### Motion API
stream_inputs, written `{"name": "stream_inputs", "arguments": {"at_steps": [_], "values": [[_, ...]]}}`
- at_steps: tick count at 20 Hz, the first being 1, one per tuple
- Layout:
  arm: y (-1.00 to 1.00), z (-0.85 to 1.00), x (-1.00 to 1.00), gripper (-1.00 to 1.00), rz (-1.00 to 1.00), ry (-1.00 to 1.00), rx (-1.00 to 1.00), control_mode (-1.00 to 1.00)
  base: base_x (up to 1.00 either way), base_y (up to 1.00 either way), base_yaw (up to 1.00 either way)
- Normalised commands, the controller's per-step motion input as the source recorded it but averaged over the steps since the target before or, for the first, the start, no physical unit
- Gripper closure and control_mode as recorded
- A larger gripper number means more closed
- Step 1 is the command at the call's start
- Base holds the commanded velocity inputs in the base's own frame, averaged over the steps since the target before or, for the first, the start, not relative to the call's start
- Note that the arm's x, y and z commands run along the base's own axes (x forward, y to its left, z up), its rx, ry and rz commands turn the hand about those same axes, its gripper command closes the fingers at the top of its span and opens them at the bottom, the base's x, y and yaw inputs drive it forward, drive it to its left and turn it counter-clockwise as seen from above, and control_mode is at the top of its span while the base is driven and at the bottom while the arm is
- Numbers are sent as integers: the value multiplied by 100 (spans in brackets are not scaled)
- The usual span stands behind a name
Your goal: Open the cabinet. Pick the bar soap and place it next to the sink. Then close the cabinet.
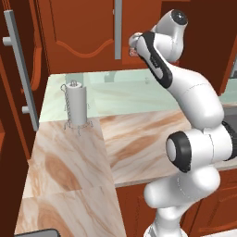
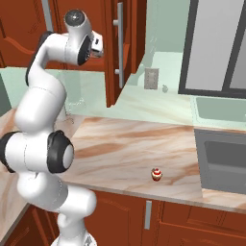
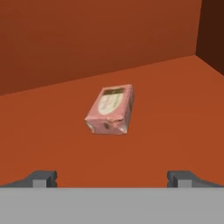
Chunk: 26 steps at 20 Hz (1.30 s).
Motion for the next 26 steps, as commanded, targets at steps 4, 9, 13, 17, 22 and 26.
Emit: {"name": "stream_inputs", "arguments": {"at_steps": [4, 9, 13, 17, 22, 26], "values": [[0, 0, 25, -100, 0, 7, 0, -100, 0, 0, 0], [0, 0, 21, -100, 0, 3, 0, -100, 0, 0, 0], [0, 0, 14, -100, 0, 0, 0, -100, 0, 0, 0], [0, -6, 8, -100, 0, 0, 0, -100, 0, 0, 0], [0, -18, 11, -100, 0, 0, 0, -100, 0, 0, 0], [2, -9, 12, -100, 0, 0, 0, -100, 0, 0, 0]]}}
